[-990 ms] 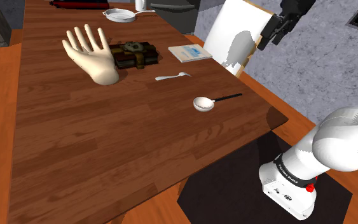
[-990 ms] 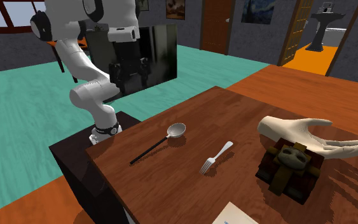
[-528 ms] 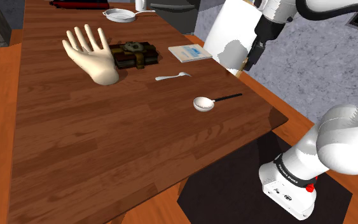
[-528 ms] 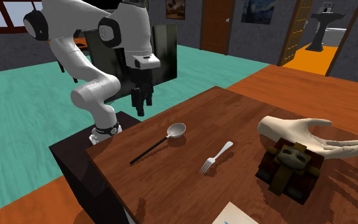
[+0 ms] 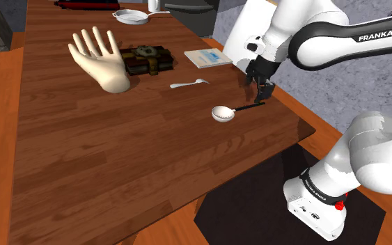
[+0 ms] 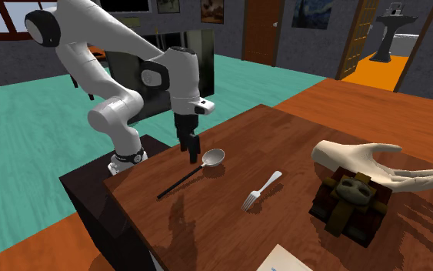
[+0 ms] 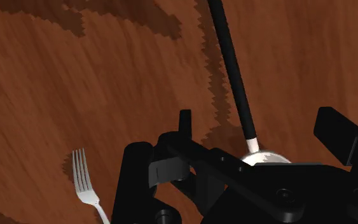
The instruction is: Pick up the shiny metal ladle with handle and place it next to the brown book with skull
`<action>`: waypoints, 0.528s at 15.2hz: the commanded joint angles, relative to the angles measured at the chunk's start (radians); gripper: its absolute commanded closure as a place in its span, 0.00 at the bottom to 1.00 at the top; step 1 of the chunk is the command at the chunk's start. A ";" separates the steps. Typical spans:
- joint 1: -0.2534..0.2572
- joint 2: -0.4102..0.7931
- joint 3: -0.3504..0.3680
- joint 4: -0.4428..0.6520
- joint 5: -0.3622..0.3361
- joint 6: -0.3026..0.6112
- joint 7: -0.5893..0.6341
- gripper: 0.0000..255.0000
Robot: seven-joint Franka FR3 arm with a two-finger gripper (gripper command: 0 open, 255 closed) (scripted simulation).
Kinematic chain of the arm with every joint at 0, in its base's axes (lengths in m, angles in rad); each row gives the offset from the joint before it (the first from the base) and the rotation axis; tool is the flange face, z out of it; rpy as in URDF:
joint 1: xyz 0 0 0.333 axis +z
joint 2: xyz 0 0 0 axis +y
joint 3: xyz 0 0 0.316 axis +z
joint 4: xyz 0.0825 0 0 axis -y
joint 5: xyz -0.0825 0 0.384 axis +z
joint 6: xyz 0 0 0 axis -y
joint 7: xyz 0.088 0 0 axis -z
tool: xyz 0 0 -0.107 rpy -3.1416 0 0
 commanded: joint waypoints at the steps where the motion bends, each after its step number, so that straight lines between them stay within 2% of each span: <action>1: 0.036 0.043 -0.025 -0.030 -0.033 0.068 -0.125 0.00; 3: 0.059 0.073 -0.042 -0.058 -0.059 0.122 -0.207 0.00; 8: 0.050 0.131 -0.058 -0.088 -0.078 0.210 -0.200 0.00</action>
